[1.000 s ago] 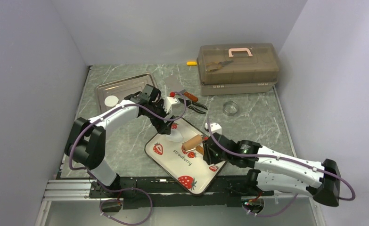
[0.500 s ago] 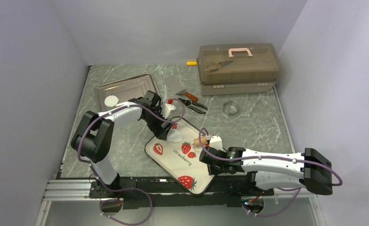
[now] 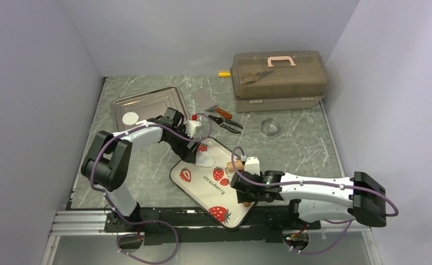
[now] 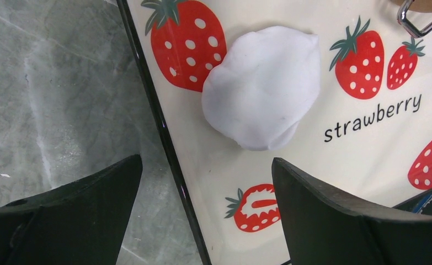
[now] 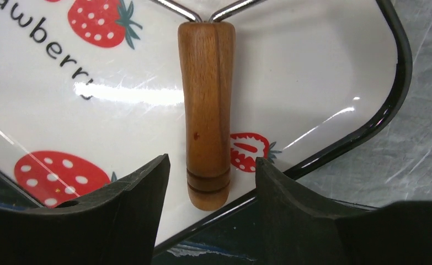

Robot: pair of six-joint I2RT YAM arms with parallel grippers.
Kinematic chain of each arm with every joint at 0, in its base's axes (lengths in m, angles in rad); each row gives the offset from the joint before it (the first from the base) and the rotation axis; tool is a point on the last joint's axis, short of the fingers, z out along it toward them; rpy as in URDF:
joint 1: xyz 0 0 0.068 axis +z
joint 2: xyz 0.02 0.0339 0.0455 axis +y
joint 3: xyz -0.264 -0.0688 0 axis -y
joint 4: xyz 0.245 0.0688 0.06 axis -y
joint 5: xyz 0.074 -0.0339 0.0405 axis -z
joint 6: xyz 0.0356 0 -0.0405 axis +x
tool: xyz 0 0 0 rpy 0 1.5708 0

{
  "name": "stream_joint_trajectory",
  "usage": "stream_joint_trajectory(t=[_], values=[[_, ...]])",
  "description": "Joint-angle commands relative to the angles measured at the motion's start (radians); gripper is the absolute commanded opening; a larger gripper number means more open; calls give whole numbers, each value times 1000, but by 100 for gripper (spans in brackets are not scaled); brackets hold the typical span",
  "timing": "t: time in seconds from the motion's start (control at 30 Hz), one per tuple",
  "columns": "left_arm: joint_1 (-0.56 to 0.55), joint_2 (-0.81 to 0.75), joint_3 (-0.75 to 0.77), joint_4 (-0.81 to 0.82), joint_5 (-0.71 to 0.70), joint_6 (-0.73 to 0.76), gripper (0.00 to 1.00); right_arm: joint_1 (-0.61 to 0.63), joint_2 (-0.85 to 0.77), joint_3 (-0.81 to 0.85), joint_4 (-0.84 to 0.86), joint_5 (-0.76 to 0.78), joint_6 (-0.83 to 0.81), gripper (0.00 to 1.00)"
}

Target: Roll out the dumpling wrappers from the dough

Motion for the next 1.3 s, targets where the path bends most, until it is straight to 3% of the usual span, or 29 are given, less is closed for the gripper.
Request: stream_joint_trajectory(t=[0.0,0.1,0.23,0.33,0.5,0.57,0.63,0.7,0.77,0.83,0.97,1.1,1.17,1.27], values=[[5,-17,-33,0,-6,-22,92,5,85,46,49,49,4,61],[20,-37,-23,-15,23,-2,90,3,151,46,75,38,4,61],[62,-70,76,-99,48,53,99,-11,155,-29,154,8,27,57],[80,-97,203,-181,5,109,99,-30,159,-44,182,-5,17,36],[90,-135,519,-369,-69,185,99,-41,143,-28,112,6,9,1],[94,-133,733,-448,-104,183,99,-44,112,5,60,23,2,0],[96,-136,940,-457,-221,63,99,-53,58,44,21,34,-12,0],[103,-170,1018,-412,-290,-17,99,-80,5,83,12,28,-43,0],[136,-192,1005,-384,-263,-114,99,-129,-30,128,8,-1,-91,0],[153,-202,951,-402,-129,-122,99,-189,-40,191,-20,-54,-152,0],[147,-223,721,-420,-43,-181,99,-276,-31,312,-103,-177,-284,0],[61,-260,407,-305,-188,-172,99,-326,-20,367,-154,-287,-355,0],[-4,-260,298,-269,-292,-127,99,-358,-20,364,-156,-328,-388,0],[-37,-225,182,-220,-322,-107,100,-393,-43,309,-142,-384,-422,0]])
